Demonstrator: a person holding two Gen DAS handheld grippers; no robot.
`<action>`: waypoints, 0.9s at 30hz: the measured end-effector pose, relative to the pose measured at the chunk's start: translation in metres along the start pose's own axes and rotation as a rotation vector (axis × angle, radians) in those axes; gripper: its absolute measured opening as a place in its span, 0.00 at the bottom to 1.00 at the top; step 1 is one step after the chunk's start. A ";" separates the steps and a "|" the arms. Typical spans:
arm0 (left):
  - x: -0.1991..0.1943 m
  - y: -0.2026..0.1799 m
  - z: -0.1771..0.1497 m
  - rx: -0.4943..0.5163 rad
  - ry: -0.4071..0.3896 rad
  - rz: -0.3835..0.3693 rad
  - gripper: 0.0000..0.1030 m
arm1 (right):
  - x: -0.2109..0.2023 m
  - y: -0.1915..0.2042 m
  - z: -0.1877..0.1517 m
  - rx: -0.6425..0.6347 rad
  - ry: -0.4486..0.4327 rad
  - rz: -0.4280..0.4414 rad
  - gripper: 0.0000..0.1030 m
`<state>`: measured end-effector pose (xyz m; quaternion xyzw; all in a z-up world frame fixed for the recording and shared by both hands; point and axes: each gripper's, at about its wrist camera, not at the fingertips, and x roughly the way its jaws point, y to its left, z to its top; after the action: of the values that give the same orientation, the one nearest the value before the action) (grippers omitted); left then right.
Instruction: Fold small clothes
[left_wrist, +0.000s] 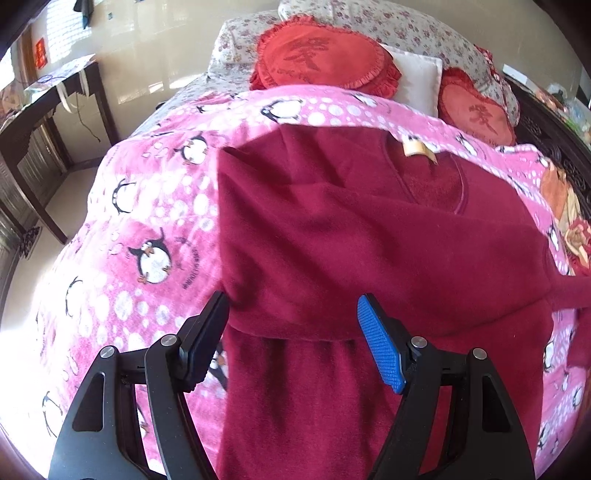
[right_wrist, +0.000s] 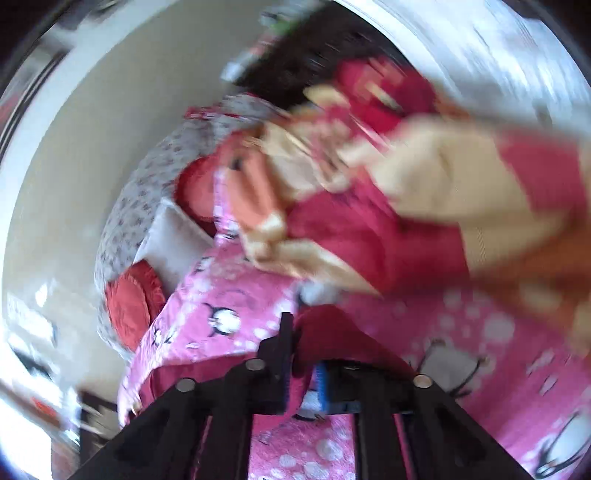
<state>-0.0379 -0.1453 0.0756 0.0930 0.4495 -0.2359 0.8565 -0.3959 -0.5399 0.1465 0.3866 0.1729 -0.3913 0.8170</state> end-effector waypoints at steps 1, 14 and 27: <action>-0.003 0.006 0.002 -0.017 -0.011 -0.001 0.71 | -0.007 0.019 0.001 -0.063 -0.023 0.017 0.07; -0.019 0.059 0.012 -0.189 -0.051 -0.053 0.70 | 0.022 0.274 -0.207 -0.898 0.386 0.432 0.46; 0.017 0.030 0.022 -0.093 -0.048 -0.088 0.71 | 0.025 0.184 -0.148 -0.690 0.396 0.285 0.48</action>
<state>0.0009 -0.1332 0.0725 0.0278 0.4431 -0.2544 0.8592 -0.2348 -0.3663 0.1291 0.1783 0.3922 -0.1115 0.8955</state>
